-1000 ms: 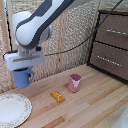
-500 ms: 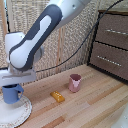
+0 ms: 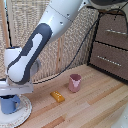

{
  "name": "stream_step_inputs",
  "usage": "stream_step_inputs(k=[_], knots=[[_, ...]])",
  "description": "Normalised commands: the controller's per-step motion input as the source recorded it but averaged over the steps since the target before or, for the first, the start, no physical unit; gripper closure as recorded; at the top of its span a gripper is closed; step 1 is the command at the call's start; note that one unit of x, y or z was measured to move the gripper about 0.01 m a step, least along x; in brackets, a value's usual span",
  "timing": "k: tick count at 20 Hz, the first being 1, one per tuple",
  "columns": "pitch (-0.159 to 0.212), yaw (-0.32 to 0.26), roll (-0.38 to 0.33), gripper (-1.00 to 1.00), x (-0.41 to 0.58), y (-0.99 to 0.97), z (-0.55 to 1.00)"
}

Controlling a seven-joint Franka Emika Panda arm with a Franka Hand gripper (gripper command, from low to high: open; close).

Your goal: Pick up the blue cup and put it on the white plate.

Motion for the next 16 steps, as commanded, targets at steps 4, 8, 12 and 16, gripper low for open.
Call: stream_step_inputs(k=[4, 8, 12, 16], knots=[[-0.042, 0.017, -0.257, -1.0, 0.174, 0.12, 0.24], [0.005, 0.063, -0.327, -1.0, 0.11, 0.05, 0.28], [0.032, 0.036, -0.312, -1.0, 0.059, -0.09, 0.26], [-0.005, 0.053, -0.244, -1.0, 0.001, -0.26, 0.4]])
